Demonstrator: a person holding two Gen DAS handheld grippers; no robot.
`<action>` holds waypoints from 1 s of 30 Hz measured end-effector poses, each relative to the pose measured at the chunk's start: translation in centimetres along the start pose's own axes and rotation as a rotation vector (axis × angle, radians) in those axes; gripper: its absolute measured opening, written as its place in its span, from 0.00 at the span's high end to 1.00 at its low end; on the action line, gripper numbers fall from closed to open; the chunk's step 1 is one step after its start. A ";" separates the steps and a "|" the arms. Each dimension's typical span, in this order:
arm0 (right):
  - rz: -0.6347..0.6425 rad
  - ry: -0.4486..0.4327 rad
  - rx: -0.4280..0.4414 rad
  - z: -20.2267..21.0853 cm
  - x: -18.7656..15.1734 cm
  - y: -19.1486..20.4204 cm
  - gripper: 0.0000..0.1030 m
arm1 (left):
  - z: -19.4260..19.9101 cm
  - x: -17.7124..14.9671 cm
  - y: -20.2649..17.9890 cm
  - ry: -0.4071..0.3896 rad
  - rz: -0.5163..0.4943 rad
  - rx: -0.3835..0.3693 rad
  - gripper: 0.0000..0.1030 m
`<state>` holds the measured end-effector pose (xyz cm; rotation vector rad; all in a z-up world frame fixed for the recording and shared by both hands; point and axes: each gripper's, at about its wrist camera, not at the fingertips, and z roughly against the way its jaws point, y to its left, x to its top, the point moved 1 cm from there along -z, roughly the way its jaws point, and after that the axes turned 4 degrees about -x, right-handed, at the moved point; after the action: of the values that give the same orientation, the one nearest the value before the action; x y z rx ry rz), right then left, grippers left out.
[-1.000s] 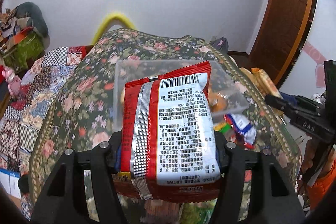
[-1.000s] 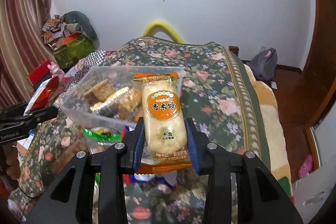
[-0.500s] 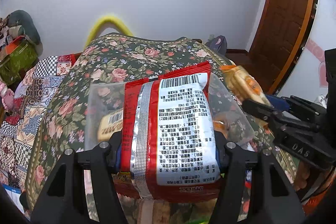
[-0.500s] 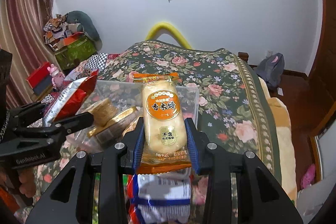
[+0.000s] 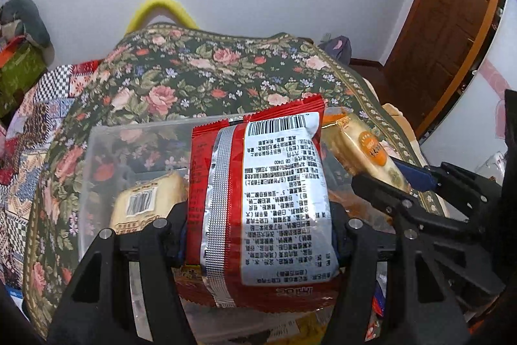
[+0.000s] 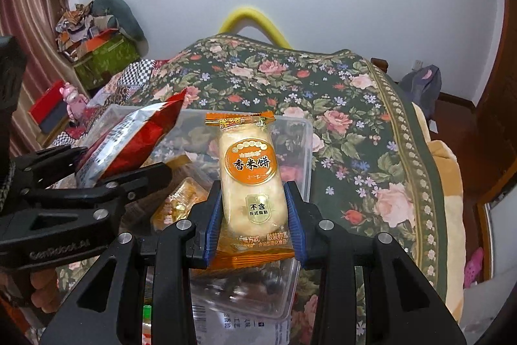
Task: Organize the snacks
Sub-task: 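Drop red chip bag into box with left tool while right drops bun pack in, then grasp wafer roll pack with left tool while right grasps blue-white bag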
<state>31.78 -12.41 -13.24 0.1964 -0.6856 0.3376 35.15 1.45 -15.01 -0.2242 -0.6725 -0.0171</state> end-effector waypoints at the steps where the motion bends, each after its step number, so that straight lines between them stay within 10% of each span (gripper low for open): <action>1: 0.002 0.003 0.000 -0.1 0.0 0.0 0.67 | -0.2 0.0 0.1 0.004 0.002 0.000 0.40; 30: 0.023 -0.089 0.009 7.6 -1.7 -0.2 0.47 | 9.8 -2.7 -1.8 -0.106 -0.105 0.048 0.18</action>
<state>26.23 -15.19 -8.60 0.2132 -0.7748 0.3559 26.83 1.63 -8.94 -0.1442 -0.7889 -0.0901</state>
